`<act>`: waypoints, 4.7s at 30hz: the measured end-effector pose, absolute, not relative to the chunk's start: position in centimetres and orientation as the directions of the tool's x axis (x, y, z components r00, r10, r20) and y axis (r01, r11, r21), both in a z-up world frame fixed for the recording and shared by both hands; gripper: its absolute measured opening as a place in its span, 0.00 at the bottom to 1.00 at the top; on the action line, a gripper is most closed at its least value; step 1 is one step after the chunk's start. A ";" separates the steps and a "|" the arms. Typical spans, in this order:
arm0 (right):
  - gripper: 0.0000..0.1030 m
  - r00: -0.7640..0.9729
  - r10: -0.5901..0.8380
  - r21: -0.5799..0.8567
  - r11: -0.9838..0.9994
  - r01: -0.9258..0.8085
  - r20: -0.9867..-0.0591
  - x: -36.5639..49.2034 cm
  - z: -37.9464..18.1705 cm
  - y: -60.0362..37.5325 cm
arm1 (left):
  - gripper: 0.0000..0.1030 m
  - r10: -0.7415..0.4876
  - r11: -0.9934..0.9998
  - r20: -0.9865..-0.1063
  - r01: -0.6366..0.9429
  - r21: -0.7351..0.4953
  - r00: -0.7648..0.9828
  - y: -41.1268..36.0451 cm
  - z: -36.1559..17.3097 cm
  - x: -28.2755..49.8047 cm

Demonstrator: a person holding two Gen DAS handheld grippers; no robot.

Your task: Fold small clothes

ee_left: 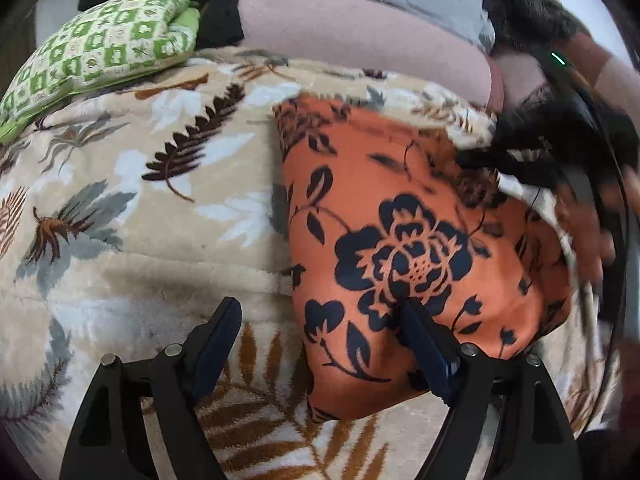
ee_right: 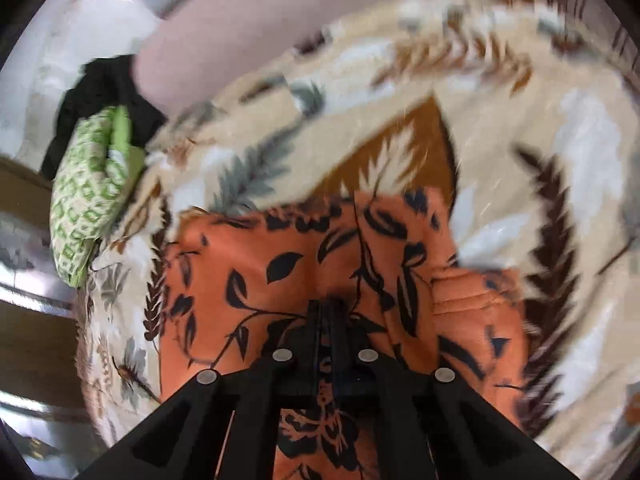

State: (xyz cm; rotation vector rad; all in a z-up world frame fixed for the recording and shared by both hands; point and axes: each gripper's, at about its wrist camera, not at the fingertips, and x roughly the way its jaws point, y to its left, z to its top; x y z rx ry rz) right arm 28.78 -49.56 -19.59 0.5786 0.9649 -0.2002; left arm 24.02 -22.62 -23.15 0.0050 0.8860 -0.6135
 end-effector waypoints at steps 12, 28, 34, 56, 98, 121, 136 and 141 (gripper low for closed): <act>0.08 0.603 0.064 0.285 0.917 0.278 -0.795 15.0 -22.9 -45.6 | 0.81 -0.409 0.843 -0.764 0.528 -0.105 0.500 -25.4 -24.4 22.3; 0.08 0.594 0.076 0.273 0.929 0.248 -0.801 18.2 -19.5 -45.2 | 0.95 -0.419 0.874 -0.804 0.427 -0.232 0.422 -24.4 -24.7 24.0; 0.08 0.574 0.247 0.362 0.927 0.093 -0.781 28.1 -16.1 -42.8 | 0.95 -0.465 0.855 -0.815 0.414 -0.312 0.347 -23.5 -25.2 24.8; 0.08 0.617 0.232 0.399 0.905 0.146 -0.752 21.6 -17.6 -43.9 | 0.95 -0.356 0.886 -0.800 0.445 -0.125 0.483 -24.4 -22.6 22.9; 0.08 0.629 0.198 0.471 0.828 0.303 -0.752 14.9 -22.5 -47.6 | 0.99 -0.292 0.918 -0.751 0.393 -0.048 0.591 -23.8 -22.7 26.0; 0.08 0.691 0.135 0.445 0.847 0.291 -0.710 17.4 -23.1 -48.2 | 1.00 -0.325 0.919 -0.790 0.370 -0.134 0.520 -23.7 -24.0 27.0; 0.08 0.691 0.105 0.421 0.854 0.306 -0.716 17.4 -19.4 -47.7 | 1.00 -0.336 0.918 -0.781 0.370 -0.145 0.527 -22.9 -21.0 28.0; 0.08 0.704 0.061 0.395 0.860 0.323 -0.708 20.4 -16.0 -48.2 | 1.00 -0.321 0.920 -0.753 0.377 -0.105 0.574 -22.7 -20.1 27.7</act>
